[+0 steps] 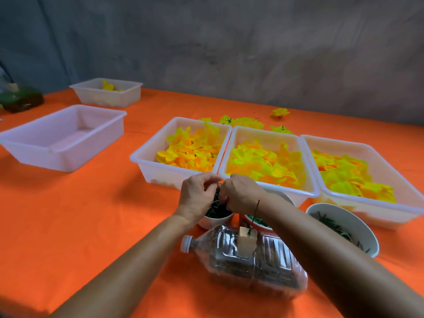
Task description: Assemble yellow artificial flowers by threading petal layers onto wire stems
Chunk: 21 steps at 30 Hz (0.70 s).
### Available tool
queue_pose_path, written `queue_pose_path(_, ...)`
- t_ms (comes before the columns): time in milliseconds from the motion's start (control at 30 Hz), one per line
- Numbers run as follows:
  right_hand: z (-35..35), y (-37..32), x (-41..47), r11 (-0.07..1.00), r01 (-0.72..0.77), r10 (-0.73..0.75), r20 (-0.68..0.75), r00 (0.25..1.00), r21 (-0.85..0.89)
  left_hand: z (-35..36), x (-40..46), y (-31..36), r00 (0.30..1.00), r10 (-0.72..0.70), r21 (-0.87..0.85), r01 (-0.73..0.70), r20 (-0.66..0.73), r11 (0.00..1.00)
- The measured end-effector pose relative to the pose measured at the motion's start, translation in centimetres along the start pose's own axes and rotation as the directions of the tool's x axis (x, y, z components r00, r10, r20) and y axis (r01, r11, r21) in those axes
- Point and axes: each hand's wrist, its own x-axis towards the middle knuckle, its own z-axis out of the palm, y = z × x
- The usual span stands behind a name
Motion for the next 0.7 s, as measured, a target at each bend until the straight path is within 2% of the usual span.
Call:
queue_pose_path(133, 0.3, 0.1, -0.1, 0.997, -0.050, 0.052, -0.029, 0.998, 0.056, -0.1, -0.2, 0.2, 1.000, -0.028, -0.009, 0.028, -0.006, 1.000)
queue_pose_path(400, 0.7, 0.2, 0.0, 1.000, -0.008, 0.008, -0.040, 0.999, -0.002, -0.3, -0.3, 0.7, 0.999, -0.035, -0.008, 0.035, -0.001, 0.999)
queue_pose_path(500, 1.1, 0.1, 0.4, 1.000, -0.007, 0.008, -0.095, 0.995, 0.017, -0.5, -0.4, 0.8, 1.000, -0.029, -0.009, 0.029, -0.007, 1.000)
queue_pose_path(533, 1.4, 0.1, 0.4, 0.998, -0.008, 0.015, -0.124, 0.992, 0.057, -0.6, -0.4, 0.9, 0.999, -0.031, -0.013, 0.031, -0.011, 0.999)
queue_pose_path(600, 1.7, 0.5, 0.5, 0.970, -0.010, 0.054, -0.172, 0.984, 0.244, -0.9, -0.4, 1.0, 0.999, -0.038, -0.029, 0.037, -0.015, 0.999)
queue_pose_path(700, 1.7, 0.9, 0.1, 0.806, 0.039, 0.147, -0.265, 0.953, 0.591, -1.2, -0.7, 1.4, 0.999, -0.034, -0.045, 0.033, -0.022, 0.998)
